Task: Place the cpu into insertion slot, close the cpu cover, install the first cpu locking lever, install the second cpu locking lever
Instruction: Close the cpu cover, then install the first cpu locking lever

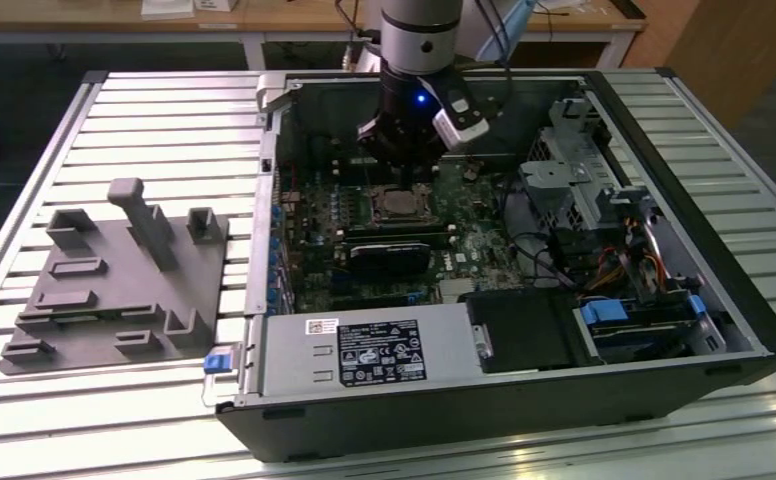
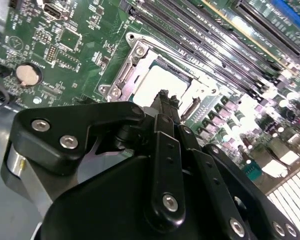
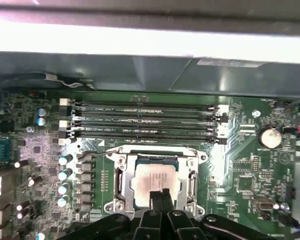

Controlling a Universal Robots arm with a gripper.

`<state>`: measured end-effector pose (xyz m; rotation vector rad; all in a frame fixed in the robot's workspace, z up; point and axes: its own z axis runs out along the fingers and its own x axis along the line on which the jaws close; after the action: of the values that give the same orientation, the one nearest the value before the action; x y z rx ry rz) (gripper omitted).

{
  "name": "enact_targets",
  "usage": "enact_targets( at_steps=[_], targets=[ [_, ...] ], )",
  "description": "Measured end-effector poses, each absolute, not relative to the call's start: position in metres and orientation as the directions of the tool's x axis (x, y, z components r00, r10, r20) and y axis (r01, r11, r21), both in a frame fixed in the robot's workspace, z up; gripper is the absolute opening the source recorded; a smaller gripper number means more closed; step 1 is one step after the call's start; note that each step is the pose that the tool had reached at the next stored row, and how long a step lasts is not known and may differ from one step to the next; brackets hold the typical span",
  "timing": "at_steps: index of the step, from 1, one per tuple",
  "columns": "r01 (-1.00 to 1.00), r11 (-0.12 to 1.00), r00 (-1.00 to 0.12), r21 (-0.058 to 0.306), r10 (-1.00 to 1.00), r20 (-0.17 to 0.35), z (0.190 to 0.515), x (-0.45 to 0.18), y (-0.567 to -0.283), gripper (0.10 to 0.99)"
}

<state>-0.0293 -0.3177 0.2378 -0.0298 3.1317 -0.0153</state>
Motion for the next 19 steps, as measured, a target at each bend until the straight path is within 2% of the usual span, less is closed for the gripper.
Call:
enact_targets(
  at_steps=[19],
  targets=[
    [-0.019,1.000,-1.000,-0.010,-0.019,-0.010,0.2477,-0.0306,-0.3177,0.106]
  ],
)
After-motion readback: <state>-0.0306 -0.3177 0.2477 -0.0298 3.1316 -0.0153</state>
